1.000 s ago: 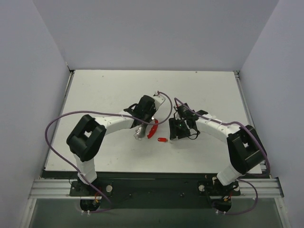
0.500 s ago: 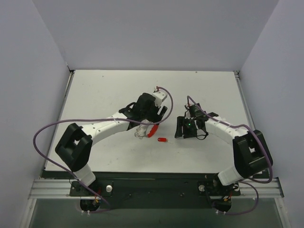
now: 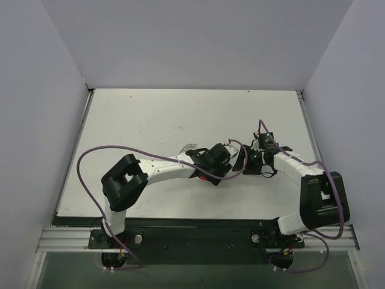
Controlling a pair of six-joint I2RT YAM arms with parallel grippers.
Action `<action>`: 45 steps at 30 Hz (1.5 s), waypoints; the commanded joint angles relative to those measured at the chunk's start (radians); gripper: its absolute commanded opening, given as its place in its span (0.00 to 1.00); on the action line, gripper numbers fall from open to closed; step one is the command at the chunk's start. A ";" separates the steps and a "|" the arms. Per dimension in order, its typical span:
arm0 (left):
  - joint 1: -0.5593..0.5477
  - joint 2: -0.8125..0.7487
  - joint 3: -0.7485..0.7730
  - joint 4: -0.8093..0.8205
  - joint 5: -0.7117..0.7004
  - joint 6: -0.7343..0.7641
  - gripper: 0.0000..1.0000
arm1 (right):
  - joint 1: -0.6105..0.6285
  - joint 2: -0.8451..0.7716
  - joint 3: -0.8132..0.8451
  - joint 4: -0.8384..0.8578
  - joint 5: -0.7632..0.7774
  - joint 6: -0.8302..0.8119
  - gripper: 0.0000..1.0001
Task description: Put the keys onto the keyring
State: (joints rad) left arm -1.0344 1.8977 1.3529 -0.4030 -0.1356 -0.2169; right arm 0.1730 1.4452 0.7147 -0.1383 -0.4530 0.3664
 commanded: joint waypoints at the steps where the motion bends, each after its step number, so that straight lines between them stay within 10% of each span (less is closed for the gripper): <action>1: -0.016 0.052 0.077 -0.100 -0.064 -0.030 0.64 | -0.007 -0.032 -0.008 -0.001 -0.036 0.003 0.52; 18: -0.021 0.127 0.088 -0.079 -0.098 -0.007 0.42 | -0.007 -0.026 -0.008 -0.001 -0.049 0.000 0.52; 26: -0.019 0.118 0.072 -0.065 -0.110 0.004 0.00 | -0.009 -0.022 -0.009 0.000 -0.062 -0.003 0.51; 45: 0.062 -0.342 -0.205 0.130 0.077 0.108 0.00 | 0.016 -0.296 0.029 0.013 -0.211 -0.060 0.62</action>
State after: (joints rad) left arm -1.0107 1.6569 1.1919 -0.3721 -0.1761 -0.1505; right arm 0.1780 1.2575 0.7116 -0.1371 -0.5995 0.3344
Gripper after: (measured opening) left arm 0.022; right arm 0.587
